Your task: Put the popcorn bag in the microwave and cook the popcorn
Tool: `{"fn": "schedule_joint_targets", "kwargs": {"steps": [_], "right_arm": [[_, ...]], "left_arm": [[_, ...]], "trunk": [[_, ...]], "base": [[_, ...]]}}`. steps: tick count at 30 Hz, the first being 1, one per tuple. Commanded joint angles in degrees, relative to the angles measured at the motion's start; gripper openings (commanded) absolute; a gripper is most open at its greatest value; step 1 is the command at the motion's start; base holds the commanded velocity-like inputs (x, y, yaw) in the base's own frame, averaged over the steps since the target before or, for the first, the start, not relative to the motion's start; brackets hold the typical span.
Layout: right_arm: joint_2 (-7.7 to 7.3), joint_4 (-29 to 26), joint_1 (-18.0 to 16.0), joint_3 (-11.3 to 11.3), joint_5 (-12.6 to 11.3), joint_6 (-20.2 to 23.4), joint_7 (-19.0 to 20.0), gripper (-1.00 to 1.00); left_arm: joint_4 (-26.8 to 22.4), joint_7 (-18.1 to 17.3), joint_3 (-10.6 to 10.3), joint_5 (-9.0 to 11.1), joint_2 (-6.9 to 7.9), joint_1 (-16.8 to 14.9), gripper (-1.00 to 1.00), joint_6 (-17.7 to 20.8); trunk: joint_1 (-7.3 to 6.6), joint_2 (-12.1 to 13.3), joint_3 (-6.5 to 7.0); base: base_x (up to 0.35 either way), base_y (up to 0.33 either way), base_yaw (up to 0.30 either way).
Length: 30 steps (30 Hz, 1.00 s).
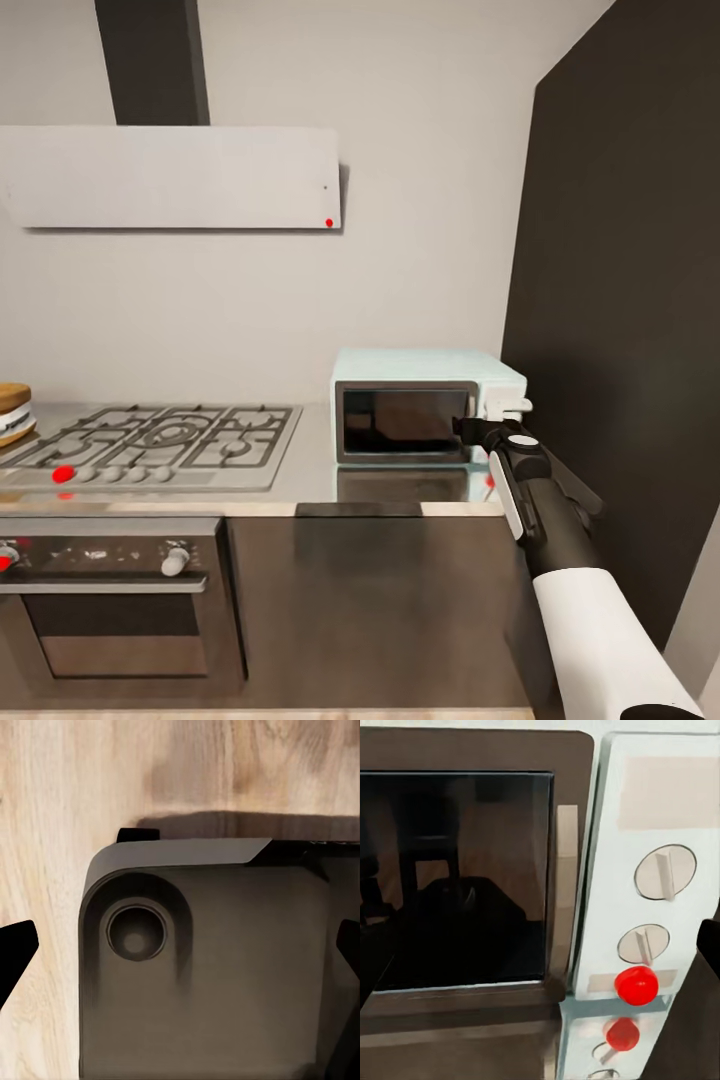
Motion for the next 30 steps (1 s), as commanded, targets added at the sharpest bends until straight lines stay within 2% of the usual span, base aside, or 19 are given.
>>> {"fn": "schedule_joint_targets", "kwargs": {"steps": [1,7,13,19,30], "right_arm": [[0.04,-0.1,0.0,-0.1,0.5,0.3,0.1,1.00],[0.00,0.0,0.0,-0.2,0.1,0.3,0.1,1.00],[-0.80,0.2,0.0,-0.2,-0.1,0.2,0.2,1.00],[-1.99,4.7,0.0,-0.3,0.1,-3.1,0.3,1.00],[-2.01,4.9,0.0,-0.2,0.4,-3.3,0.2,1.00]], "left_arm": [[0.0,0.0,0.1,0.1,-0.03,0.0,1.00,-0.2],[0.0,0.0,0.1,0.1,-0.01,0.0,1.00,-0.2],[0.0,0.0,0.1,0.2,-0.06,0.0,1.00,-0.2],[0.0,0.0,0.1,0.1,-0.07,0.0,1.00,-0.2],[0.0,-0.1,0.1,0.2,-0.07,0.0,1.00,-0.2]], "trunk": [[0.01,0.0,-0.07],[0.01,0.0,-0.07],[0.01,0.0,-0.07],[0.01,0.0,-0.07],[0.01,0.0,-0.07]], "base": [[0.132,0.000,0.000],[0.104,0.000,0.000],[0.012,0.000,0.000],[0.000,0.000,0.000],[0.003,0.000,0.000]]}}
